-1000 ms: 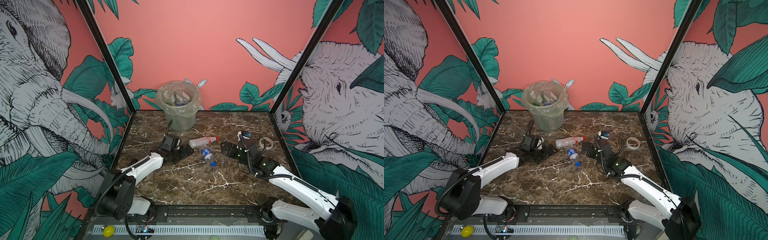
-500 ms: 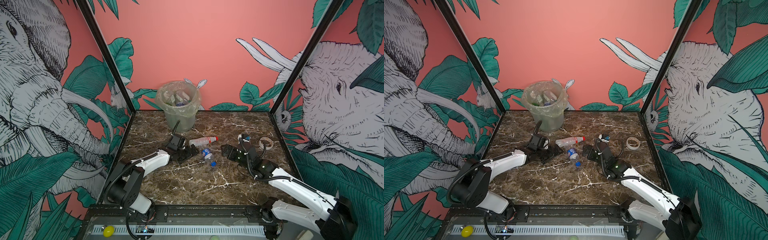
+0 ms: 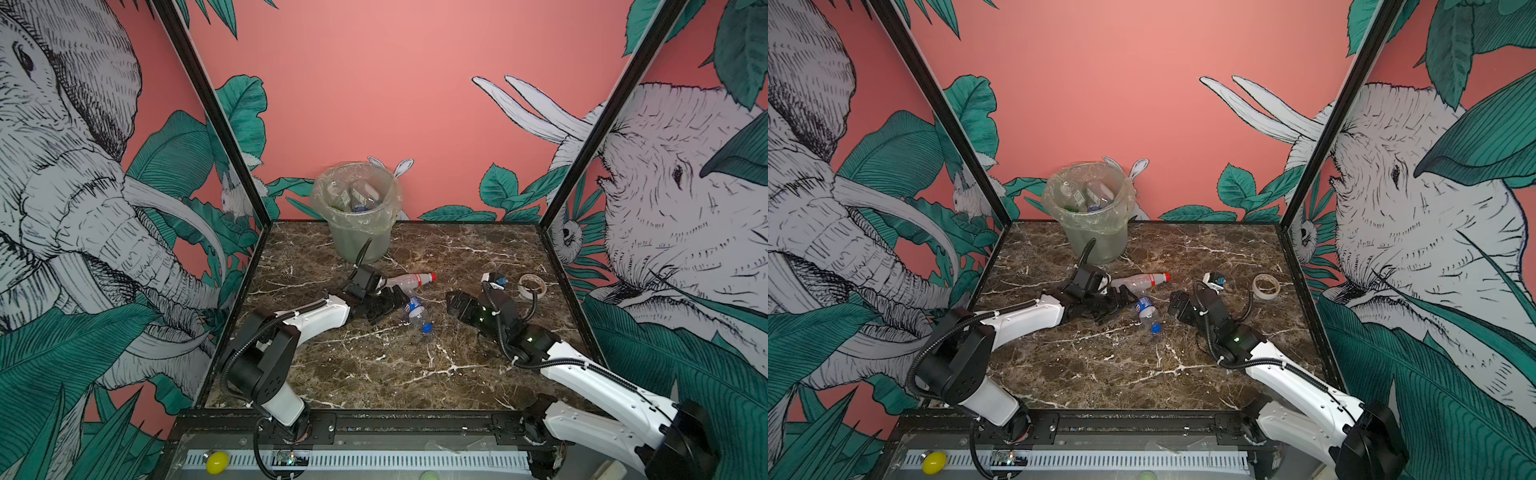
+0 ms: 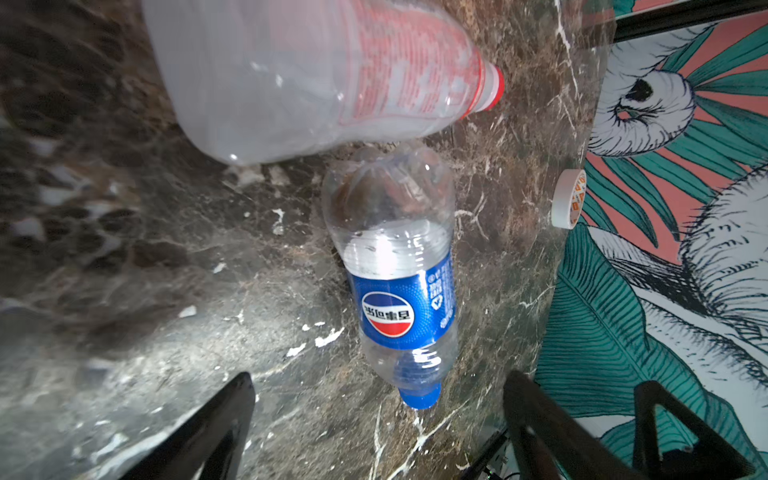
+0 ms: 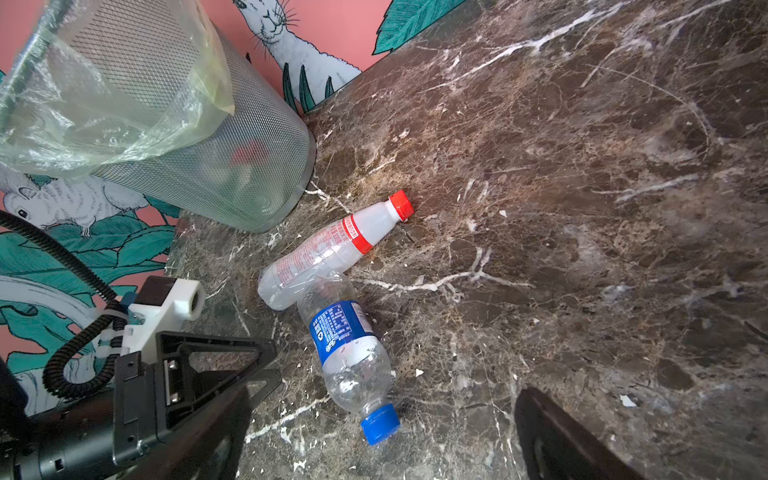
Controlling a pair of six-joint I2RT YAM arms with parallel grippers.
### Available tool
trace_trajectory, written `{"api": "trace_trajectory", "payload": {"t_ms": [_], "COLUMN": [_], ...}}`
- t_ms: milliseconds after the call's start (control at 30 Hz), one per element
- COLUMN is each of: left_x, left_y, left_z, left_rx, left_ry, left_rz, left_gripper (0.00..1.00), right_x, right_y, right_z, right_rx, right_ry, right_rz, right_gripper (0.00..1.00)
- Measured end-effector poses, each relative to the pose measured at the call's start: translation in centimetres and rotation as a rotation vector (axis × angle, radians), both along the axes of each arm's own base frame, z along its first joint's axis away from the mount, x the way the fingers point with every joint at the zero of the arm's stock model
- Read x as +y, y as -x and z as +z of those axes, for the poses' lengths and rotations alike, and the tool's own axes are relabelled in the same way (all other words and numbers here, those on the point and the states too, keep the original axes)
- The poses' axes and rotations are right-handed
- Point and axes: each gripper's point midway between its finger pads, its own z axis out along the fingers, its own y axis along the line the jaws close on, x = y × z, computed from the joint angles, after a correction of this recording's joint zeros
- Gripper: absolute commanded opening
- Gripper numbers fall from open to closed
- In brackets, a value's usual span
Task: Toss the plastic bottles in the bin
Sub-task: 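Lower the left gripper onto the blue-labeled Pepsi bottle and close on it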
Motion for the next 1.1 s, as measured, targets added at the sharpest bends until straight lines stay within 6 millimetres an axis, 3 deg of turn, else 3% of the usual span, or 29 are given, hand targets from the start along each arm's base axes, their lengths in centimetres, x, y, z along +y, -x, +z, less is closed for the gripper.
{"api": "trace_trajectory", "payload": {"t_ms": [267,567,800,1100], "left_x": [-1.6,-3.0,-4.1,-4.3], "left_y": [0.7,0.0,0.1,-0.3], "left_z": [-1.2,-0.7,-2.1,-3.3], "left_rx": [0.035,0.023,0.052,0.080], "left_ry": [0.005,0.022,0.004,-0.018], "left_rz": [-0.027,-0.043,-0.061,-0.038], "left_gripper": [0.94,0.92,0.90,0.85], "right_x": [-0.1,-0.1,-0.1,-0.3], "right_y": [-0.1,-0.2,-0.2,-0.1], "right_z": [-0.1,-0.5,-0.8,-1.1], "right_rx": [0.000,0.014,0.025,0.035], "right_ry": [0.004,0.001,0.006,0.010], "right_rz": [-0.011,-0.019,-0.023,-0.029], "right_gripper": [0.99,0.99,0.99,0.99]}}
